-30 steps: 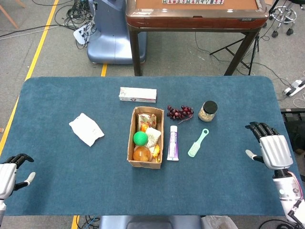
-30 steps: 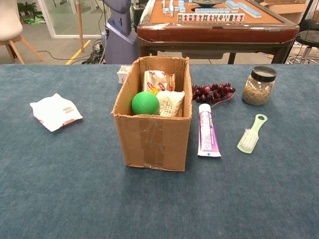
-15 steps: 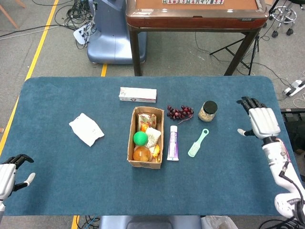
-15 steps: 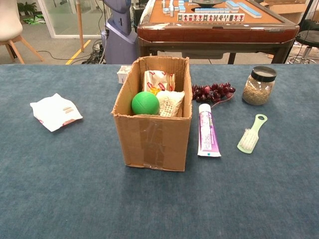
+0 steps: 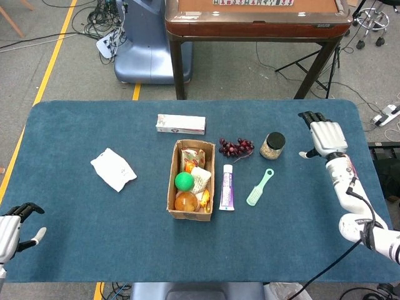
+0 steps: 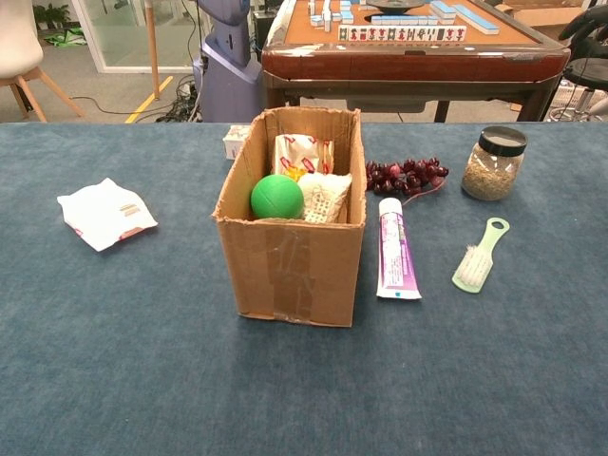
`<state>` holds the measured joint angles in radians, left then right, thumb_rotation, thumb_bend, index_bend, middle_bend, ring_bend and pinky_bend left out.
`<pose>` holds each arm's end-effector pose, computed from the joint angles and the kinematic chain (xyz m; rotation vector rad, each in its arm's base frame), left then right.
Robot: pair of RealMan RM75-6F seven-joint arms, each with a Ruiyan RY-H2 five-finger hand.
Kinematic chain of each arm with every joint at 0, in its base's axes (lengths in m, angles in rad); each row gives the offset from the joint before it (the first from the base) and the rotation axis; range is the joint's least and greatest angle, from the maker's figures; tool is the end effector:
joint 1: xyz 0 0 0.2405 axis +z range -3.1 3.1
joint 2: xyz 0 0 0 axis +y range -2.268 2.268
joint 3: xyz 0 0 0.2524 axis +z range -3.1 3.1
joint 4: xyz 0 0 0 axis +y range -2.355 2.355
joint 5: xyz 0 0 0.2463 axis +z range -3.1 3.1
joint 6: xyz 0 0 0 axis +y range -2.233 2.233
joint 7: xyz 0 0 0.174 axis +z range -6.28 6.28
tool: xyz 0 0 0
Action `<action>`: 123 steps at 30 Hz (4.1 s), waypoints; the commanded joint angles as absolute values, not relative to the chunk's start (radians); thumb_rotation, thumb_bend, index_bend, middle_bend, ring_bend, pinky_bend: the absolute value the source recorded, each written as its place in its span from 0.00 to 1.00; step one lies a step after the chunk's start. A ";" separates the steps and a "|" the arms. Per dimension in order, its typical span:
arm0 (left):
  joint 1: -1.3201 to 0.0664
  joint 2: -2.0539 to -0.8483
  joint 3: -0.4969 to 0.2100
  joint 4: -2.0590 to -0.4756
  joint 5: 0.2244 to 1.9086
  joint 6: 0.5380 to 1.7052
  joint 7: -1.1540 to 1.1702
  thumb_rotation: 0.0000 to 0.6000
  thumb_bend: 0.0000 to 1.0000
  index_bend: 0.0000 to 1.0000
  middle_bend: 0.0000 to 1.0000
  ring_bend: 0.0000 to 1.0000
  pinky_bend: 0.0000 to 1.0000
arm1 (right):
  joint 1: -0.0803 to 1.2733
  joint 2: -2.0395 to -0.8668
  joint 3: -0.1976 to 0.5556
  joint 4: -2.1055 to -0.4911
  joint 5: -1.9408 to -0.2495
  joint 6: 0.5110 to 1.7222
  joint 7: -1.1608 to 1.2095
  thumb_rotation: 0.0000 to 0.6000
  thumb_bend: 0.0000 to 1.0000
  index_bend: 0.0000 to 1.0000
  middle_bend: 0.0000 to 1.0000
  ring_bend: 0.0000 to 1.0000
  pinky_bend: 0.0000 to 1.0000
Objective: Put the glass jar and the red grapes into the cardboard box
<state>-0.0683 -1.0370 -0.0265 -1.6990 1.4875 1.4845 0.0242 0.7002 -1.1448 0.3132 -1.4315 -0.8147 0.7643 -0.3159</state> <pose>-0.3182 0.2018 0.1385 -1.3856 -0.9208 -0.8600 -0.2429 -0.4574 0.1154 1.5102 -0.9953 0.6856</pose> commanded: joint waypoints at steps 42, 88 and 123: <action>-0.035 -0.999 -0.034 -1.705 1.494 1.535 -0.039 1.00 0.25 0.41 0.37 0.37 0.59 | 0.954 -1.478 0.204 -0.954 -0.678 0.522 -0.280 1.00 0.01 0.13 0.21 0.11 0.26; -0.034 -1.000 -0.034 -1.708 1.493 1.522 -0.025 1.00 0.25 0.41 0.37 0.37 0.59 | 0.903 -1.335 0.224 -1.224 -0.756 0.729 -0.293 1.00 0.29 0.34 0.44 0.38 0.36; -0.026 -0.995 -0.033 -1.714 1.499 1.536 -0.025 1.00 0.25 0.40 0.37 0.37 0.59 | 1.120 -1.254 0.305 -1.867 -0.666 0.985 -0.601 1.00 0.31 0.34 0.44 0.38 0.36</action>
<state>-0.0258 -0.9958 -0.0333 -1.7146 1.4975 1.5360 -0.0242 1.1095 -1.2350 0.3075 -1.8834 -0.6604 0.9881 -0.6100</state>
